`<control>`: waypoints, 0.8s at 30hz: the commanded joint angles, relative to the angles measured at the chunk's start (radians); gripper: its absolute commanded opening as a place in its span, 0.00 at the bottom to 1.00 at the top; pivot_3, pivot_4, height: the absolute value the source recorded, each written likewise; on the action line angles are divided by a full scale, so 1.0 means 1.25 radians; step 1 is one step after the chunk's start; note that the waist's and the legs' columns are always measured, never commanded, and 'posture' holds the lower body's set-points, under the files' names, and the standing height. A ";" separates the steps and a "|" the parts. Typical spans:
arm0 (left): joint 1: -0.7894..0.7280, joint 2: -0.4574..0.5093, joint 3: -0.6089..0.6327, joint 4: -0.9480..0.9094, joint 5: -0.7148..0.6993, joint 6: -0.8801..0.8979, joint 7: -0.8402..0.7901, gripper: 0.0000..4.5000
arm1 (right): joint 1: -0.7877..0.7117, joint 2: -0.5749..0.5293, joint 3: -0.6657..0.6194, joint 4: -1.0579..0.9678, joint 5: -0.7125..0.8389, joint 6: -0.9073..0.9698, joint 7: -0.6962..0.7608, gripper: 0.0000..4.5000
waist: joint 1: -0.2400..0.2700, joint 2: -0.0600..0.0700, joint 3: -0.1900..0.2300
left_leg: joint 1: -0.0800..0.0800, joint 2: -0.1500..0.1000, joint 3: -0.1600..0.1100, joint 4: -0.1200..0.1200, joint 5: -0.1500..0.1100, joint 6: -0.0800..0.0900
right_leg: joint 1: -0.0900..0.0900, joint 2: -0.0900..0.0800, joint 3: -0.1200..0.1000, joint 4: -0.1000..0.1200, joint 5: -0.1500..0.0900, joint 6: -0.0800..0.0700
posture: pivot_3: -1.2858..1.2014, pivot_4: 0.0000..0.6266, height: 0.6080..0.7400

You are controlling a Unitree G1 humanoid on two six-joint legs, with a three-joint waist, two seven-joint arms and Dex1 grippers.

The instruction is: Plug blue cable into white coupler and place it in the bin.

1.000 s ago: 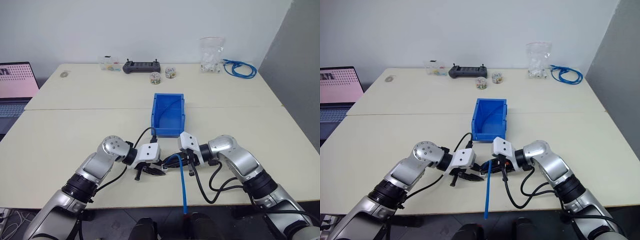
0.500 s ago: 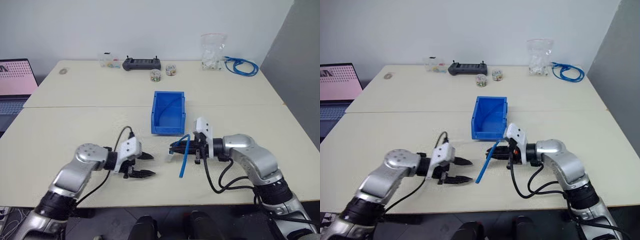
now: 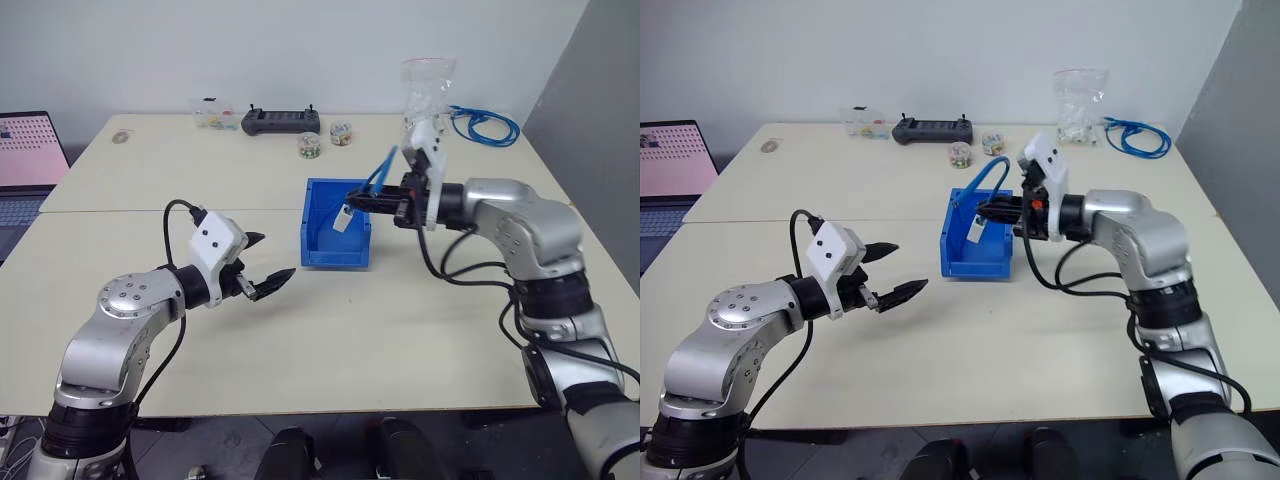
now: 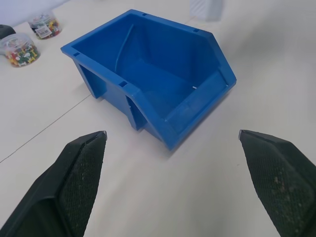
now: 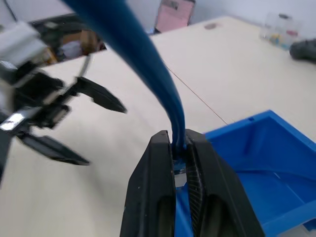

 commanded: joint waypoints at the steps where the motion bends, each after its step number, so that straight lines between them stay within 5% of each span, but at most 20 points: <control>1: -0.006 -0.005 -0.028 -0.039 0.012 -0.024 0.017 1.00 | -0.130 0.042 0.056 0.257 -0.106 -0.144 0.033 0.09 | 0.000 0.000 0.000 | 0.000 0.000 0.000 0.000 0.000 0.000 | 0.000 0.000 0.000 0.000 0.000 0.000 | 0.52 0.24 1.00; 8: -0.036 -0.015 -0.074 -0.041 0.014 -0.036 0.027 1.00 | -0.344 0.153 0.112 0.700 -0.280 -0.397 0.013 0.45 | 0.000 0.000 0.000 | -0.010 0.000 0.000 0.002 0.000 0.000 | -0.010 0.000 0.000 0.002 0.001 -0.001 | 0.52 0.24 1.00; 17: -0.046 -0.026 -0.091 -0.036 0.019 -0.043 0.037 1.00 | -0.426 0.206 -0.006 0.799 -0.287 -0.501 -0.128 0.97 | 0.001 0.000 0.000 | -0.015 0.000 0.000 0.002 0.001 -0.004 | -0.015 0.000 0.000 0.002 0.002 -0.003 | 0.52 0.24 1.00; 24: -0.045 -0.050 -0.014 0.005 -0.014 -0.004 0.079 1.00 | -0.358 0.145 -0.064 0.693 -0.261 -0.495 -0.022 0.99 | 0.002 0.000 0.000 | -0.015 0.000 -0.001 0.002 0.001 -0.003 | -0.014 0.000 -0.001 0.002 0.003 -0.003 | 0.52 0.24 1.00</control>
